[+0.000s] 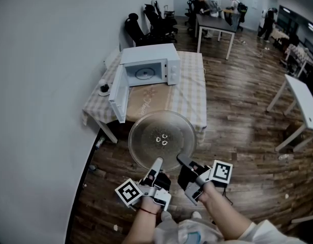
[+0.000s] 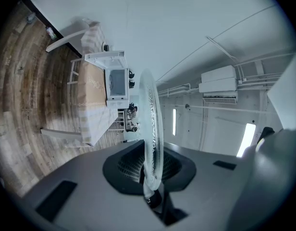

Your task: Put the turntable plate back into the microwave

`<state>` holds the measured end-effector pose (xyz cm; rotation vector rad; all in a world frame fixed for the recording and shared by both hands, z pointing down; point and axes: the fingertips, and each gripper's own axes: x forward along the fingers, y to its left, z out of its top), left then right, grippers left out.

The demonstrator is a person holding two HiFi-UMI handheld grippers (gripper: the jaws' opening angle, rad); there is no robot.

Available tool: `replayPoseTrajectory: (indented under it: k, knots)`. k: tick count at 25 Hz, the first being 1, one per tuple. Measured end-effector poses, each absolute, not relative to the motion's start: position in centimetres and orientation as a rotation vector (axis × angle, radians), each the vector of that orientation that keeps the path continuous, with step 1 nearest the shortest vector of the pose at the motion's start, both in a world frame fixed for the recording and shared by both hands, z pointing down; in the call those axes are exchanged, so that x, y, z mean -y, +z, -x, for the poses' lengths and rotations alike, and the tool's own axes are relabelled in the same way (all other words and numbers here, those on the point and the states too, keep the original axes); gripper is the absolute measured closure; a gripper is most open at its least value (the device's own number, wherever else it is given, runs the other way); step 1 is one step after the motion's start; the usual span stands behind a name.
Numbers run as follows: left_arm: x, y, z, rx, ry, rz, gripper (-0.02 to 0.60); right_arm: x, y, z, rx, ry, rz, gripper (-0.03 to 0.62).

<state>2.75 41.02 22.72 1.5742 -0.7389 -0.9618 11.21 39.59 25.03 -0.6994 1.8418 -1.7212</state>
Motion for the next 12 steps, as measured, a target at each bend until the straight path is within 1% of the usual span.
replayPoseTrajectory:
  k: [12]
  knots:
    - [-40.6,22.7,-0.8,0.697,-0.924,-1.596,0.554,-39.6,25.2,-9.4,-1.816,-1.697,0.744,0.546]
